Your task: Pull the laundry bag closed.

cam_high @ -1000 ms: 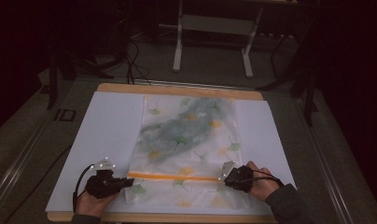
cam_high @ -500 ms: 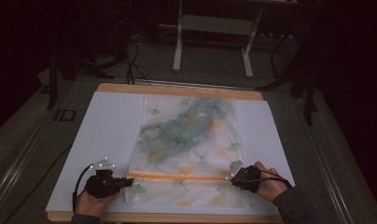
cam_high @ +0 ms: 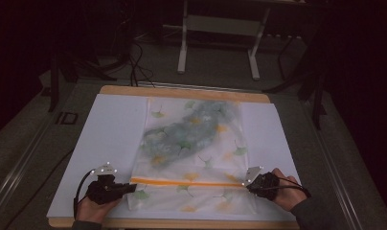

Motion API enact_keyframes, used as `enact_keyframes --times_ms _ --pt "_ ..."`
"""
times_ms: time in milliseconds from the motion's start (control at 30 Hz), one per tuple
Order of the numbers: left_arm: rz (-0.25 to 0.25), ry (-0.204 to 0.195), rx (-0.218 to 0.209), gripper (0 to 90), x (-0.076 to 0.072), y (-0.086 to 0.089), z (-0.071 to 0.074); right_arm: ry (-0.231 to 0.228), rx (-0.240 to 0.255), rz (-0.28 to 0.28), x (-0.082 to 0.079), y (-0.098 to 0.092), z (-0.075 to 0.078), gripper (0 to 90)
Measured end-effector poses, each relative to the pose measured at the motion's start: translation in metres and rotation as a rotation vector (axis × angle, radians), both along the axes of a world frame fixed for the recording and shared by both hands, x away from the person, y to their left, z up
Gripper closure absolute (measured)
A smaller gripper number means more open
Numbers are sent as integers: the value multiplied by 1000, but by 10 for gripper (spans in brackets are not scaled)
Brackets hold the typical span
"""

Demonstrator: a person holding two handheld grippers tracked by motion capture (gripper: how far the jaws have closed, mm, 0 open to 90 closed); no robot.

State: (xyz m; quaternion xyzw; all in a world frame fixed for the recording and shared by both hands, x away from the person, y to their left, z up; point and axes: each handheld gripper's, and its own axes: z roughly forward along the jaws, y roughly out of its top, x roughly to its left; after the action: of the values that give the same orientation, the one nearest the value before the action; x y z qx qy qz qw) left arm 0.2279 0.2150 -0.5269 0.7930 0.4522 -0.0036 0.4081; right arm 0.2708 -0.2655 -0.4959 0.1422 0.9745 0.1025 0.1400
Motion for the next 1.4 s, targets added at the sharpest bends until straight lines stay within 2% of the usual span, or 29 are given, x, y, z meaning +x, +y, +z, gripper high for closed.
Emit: enact_keyframes --times_ms 133,200,267,333,367,400,500,667,700,733,767,867,900,933,967,1067,1133,1200,1267,1300,1367,1400 --pt "1 0 6 871 -1 -2 0 7 14 -10 0 -3 -2 900" --pt "-6 -6 12 798 -1 0 0 9 41 -21 0 -5 -2 896" --pt "0 -9 6 762 -2 2 0 12 73 -34 1 -9 -3 857" --pt "0 -9 6 736 -2 2 0 22 86 -39 1 -10 -3 857" --pt "11 -21 -2 681 -3 5 2 31 103 -52 0 -14 -3 774" --pt "16 -24 2 662 -3 6 3 29 114 -66 0 -15 -3 762" --pt "41 -43 -8 637 -5 11 5 47 174 -88 1 -22 -2 693" --pt "81 -92 -14 613 -7 20 8 68 303 -131 2 -33 0 617" --pt "81 -92 -14 612 -7 20 8 68 303 -131 2 -33 0 617" --pt "105 -109 1 612 -8 22 9 70 351 -150 2 -37 -1 599" --pt "115 -120 5 612 -8 23 9 72 372 -162 3 -39 -1 585" --pt "141 -148 25 596 -8 25 9 72 420 -207 4 -43 -4 561" --pt "141 -148 25 590 -8 25 9 72 420 -207 4 -43 -4 561" --pt "141 -148 25 590 -8 25 9 73 437 -227 4 -44 -6 561" --pt "162 -159 49 589 -8 25 8 71 480 -271 6 -48 -10 547" --pt "193 -176 81 583 -7 25 7 63 522 -330 7 -53 -16 510" --pt "223 -189 94 583 -6 26 6 58 577 -381 8 -58 -21 487" --pt "265 -206 119 575 -4 26 4 39 608 -424 9 -61 -26 472" --pt "287 -226 131 561 -2 26 3 12 657 -474 9 -65 -32 462" --pt "298 -234 135 555 0 26 1 7 669 -495 10 -66 -34 455" --pt "318 -237 165 529 4 25 -1 -20 650 -524 11 -67 -35 454" --pt "333 -239 174 525 6 25 -2 -33 658 -535 11 -68 -35 454"
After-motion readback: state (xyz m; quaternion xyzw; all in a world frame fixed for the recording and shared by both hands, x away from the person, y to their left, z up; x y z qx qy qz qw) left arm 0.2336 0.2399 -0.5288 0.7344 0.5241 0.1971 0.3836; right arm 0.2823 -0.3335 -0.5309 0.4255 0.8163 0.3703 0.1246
